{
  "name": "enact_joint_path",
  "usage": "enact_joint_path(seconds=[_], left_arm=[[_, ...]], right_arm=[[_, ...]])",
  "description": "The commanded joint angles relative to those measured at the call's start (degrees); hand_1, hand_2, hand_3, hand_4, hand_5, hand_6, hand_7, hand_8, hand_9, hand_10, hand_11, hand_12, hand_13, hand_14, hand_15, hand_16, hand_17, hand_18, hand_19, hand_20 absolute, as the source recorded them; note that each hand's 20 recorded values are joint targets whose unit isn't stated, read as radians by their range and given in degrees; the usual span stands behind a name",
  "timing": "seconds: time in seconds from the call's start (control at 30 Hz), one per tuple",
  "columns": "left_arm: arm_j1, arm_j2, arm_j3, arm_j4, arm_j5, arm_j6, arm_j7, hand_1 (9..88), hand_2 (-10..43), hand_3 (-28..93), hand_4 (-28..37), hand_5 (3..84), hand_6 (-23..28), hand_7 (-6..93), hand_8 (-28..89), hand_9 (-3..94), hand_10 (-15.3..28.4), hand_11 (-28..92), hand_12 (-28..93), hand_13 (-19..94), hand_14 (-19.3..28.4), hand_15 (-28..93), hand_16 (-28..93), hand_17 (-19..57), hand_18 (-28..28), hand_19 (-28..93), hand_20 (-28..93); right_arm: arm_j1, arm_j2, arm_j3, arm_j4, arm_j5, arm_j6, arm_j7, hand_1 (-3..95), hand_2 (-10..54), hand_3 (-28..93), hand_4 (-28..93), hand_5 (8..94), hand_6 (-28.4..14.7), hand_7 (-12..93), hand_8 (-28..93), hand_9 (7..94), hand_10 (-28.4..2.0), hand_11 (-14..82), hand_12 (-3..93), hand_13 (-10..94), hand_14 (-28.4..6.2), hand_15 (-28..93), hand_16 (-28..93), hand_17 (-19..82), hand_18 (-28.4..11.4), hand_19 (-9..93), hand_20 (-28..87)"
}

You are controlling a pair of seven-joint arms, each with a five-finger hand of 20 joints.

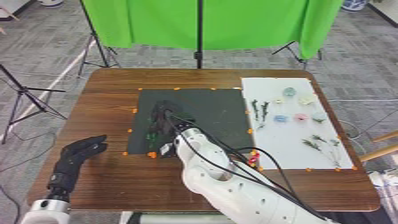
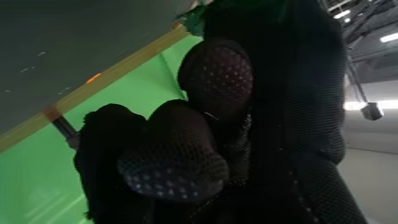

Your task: Arrange flowers

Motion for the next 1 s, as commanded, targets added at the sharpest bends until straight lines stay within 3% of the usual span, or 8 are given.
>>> enact_joint_path(seconds=[0.03,0.23,0.43,0.47,0.5,0.67,0.9,1.0], left_arm=[[0.28,-0.66,0.66,0.69,0.5,-0.93,-0.6,28.0,-6.7,67,-16.3,52.8,4.3,16.2,-5,50.4,14.3,23,15,39,18.8,23,2,7.8,13.2,7,20],[0.5,-0.87,0.5,0.55,0.56,-1.0,-0.68,28.2,-6.9,67,-16.3,52.7,4.3,16.2,-5,50.5,14.3,23,15,39,18.8,23,2,7.7,13.3,7,20],[0.2,-0.67,0.32,0.53,0.58,-1.42,-1.0,28.2,-7.1,67,-16.1,52.6,4.3,16.2,-5,50.4,14.3,23,15,39,18.9,22,2,7.7,13.3,7,20],[0.46,-0.7,-0.1,0.32,0.59,-1.57,-1.21,28.2,-7.0,67,-16.1,52.6,4.2,16.2,-5,50.5,14.4,23,15,39,18.9,22,2,7.7,13.3,7,20],[0.77,-0.75,-0.5,0.14,0.61,-1.58,-1.19,28.3,-7.1,67,-16.1,52.6,4.2,16.3,-5,50.4,14.4,23,15,39,18.8,22,2,7.7,13.3,7,20],[3.15,-0.94,-3.1,-1.48,0.47,-1.19,-1.97,28.3,-7.2,67,-16.0,52.6,4.2,16.3,-5,50.5,14.3,23,15,39,18.8,22,2,7.7,13.3,7,20],[5.02,-0.87,-5.0,-3.03,0.54,-0.76,-2.55,28.4,-7.5,67,-16.0,52.6,4.2,16.3,-5,50.5,14.3,23,15,39,18.8,23,2,7.7,13.3,7,20],[5.25,-1.08,-5.47,-3.15,0.6,-0.92,-2.46,28.5,-7.5,67,-16.0,52.6,4.2,16.3,-5,50.5,14.3,23,15,39,18.7,23,2,7.7,13.3,7,20]], right_arm=[[-0.11,-0.15,-0.18,0.67,-2.06,0.54,-0.4,82.5,-9.5,-28,47,80.7,-3.6,33,20,87.9,-13.7,43.5,30.2,94,-0.8,64,28,74,-8.9,93,46],[-0.42,-0.16,0.06,0.5,-2.56,-0.14,-0.8,80.3,-9.5,-22,42,80.5,-3.8,33,20,87.5,-13.8,43.4,29.9,94,-0.9,63,29,74,-8.8,93,45],[-0.62,0.34,1.93,-1.63,-3.05,-0.72,-1.12,74.1,-9.5,-4,30,80.3,-3.9,33,20,87.2,-13.8,43.3,29.4,94,-1.1,62,29,73,-9.0,93,45],[0.37,1.4,1.38,-2.8,-2.29,0.2,-0.8,67.9,-9.5,13,17,80.2,-4.0,33,20,87.2,-13.8,43.3,29.4,94,-1.2,62,30,73,-9.1,93,45],[2.08,3.14,0.12,-4.26,-1.15,1.51,-0.3,65.2,-9.5,21,12,80.0,-3.9,33,19,87.1,-13.7,43.3,29.4,94,-1.3,61,30,73,-9.1,93,45],[7.73,12.89,-0.61,-14.79,3.64,3.85,0.85,59.0,-9.5,31,6,79.4,-3.9,33,19,86.2,-13.7,43.5,29.4,94,-1.4,60,31,72,-9.7,93,46],[2.37,24.35,14.62,-28.17,6.06,-1.02,0.48,48.9,-9.5,49,-5,79.5,-4.1,27,16,86.5,-13.7,36.7,27.9,94,-1.9,58,34,70,-10.2,93,47],[-2.01,28.3,21.91,-31.08,6.09,-2.44,0.99,45.1,-9.5,55,-8,79.4,-4.3,23,12,87.0,-13.9,31.5,27.1,94,-2.1,56,34,70,-10.5,93,48]])
